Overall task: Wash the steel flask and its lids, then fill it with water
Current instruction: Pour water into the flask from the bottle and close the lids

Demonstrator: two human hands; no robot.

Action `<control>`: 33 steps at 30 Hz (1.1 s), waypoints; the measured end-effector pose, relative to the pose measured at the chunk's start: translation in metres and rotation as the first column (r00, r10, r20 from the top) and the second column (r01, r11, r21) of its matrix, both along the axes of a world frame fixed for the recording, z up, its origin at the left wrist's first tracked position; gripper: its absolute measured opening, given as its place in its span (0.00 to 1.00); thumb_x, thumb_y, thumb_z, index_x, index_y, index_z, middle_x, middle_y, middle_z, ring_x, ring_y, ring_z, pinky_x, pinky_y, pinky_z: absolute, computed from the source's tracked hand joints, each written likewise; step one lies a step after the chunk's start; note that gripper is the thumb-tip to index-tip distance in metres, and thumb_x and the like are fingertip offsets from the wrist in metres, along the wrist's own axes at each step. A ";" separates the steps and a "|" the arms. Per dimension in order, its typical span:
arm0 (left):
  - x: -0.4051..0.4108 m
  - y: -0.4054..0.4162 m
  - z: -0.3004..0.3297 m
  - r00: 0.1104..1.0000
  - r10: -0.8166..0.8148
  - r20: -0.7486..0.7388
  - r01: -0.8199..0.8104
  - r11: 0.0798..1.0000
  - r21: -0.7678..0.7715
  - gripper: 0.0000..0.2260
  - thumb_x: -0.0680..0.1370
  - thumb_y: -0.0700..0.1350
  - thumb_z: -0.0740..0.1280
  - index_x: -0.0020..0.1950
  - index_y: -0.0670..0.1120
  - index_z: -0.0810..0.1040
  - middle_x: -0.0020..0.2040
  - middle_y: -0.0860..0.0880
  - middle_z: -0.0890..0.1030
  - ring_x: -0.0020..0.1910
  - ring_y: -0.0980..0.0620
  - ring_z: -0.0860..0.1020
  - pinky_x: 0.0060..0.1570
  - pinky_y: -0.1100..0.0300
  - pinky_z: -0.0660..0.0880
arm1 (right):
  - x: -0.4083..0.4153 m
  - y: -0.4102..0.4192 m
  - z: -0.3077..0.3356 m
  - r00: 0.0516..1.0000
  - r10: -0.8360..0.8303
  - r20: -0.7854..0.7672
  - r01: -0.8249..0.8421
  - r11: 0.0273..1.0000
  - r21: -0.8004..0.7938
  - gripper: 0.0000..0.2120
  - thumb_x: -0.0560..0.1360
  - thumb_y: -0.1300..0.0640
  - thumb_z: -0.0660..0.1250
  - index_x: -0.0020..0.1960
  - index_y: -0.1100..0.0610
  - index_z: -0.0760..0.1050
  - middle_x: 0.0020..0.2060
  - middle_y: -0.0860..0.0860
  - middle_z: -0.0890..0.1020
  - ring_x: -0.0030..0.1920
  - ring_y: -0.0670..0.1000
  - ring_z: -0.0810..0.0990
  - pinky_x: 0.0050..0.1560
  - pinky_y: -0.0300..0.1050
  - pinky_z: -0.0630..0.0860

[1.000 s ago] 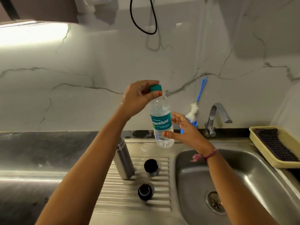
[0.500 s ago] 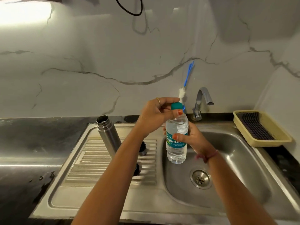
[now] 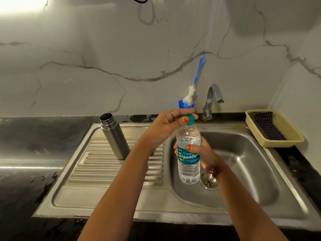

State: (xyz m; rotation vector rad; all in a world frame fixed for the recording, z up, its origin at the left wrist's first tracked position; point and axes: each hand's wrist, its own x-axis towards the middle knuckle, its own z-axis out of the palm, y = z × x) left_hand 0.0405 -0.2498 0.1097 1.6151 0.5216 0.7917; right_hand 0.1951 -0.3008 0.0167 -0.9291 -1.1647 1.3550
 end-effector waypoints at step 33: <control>-0.026 -0.001 -0.009 0.953 0.259 0.159 -0.237 0.960 -0.146 0.15 0.79 0.36 0.66 0.66 0.45 0.73 0.57 0.51 0.83 0.57 0.58 0.81 0.53 0.66 0.76 | -0.040 0.004 -0.019 0.960 -0.238 0.148 0.249 0.967 -0.062 0.20 0.66 0.60 0.77 0.55 0.54 0.74 0.47 0.53 0.84 0.51 0.55 0.84 0.51 0.49 0.79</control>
